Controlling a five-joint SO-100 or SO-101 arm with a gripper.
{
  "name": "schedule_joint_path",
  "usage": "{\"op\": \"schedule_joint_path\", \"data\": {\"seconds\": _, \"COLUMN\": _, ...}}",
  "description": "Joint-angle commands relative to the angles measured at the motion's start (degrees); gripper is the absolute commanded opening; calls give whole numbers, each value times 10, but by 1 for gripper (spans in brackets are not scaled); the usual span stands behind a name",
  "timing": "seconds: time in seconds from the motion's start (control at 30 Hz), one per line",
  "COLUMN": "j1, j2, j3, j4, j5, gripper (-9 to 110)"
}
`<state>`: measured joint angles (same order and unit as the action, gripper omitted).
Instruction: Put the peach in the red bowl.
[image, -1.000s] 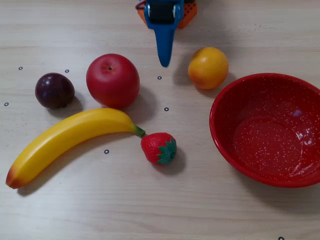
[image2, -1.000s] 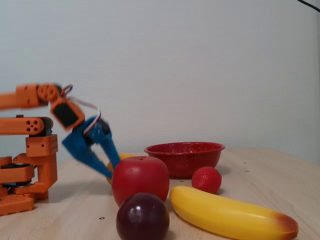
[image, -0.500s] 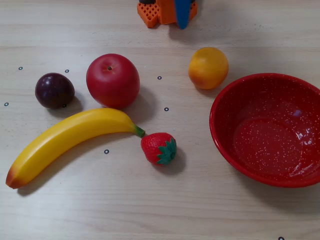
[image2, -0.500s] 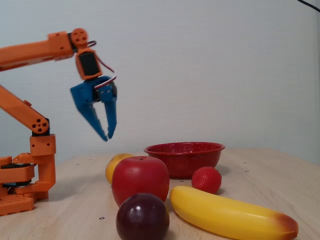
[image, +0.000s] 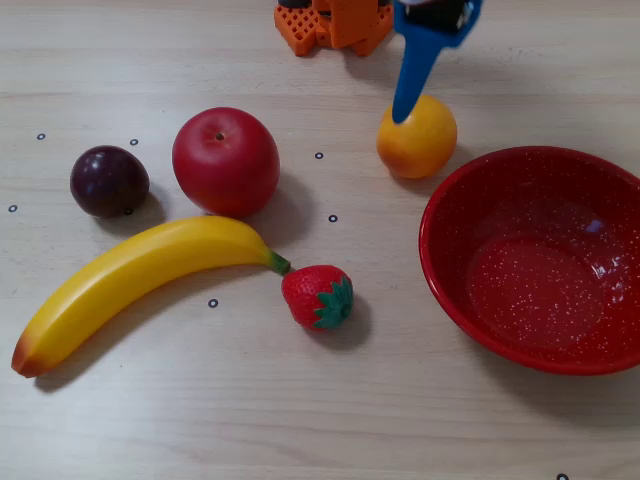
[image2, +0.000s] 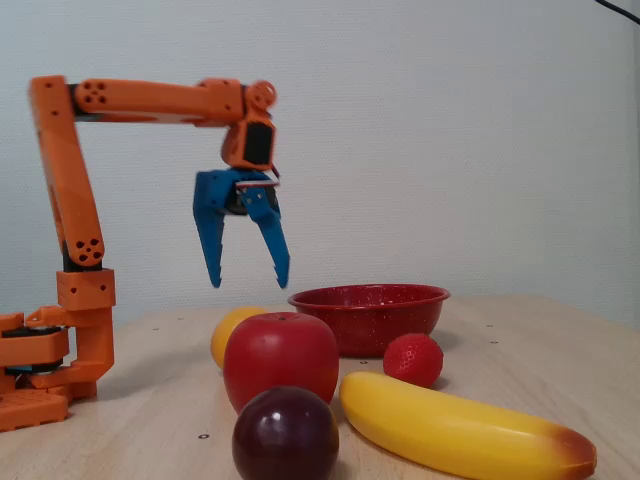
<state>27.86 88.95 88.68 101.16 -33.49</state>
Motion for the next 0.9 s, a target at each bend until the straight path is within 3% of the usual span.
{"op": "schedule_joint_path", "data": {"seconds": 0.0, "j1": 3, "j2": -4, "j3": -54, "j4": 28, "j5": -12, "gripper": 40}}
{"op": "schedule_joint_path", "data": {"seconds": 0.43, "j1": -4, "j2": -91, "j3": -57, "j4": 9, "j5": 48, "gripper": 46}}
{"op": "schedule_joint_path", "data": {"seconds": 0.87, "j1": 69, "j2": -143, "j3": -124, "j4": 6, "j5": -3, "gripper": 48}}
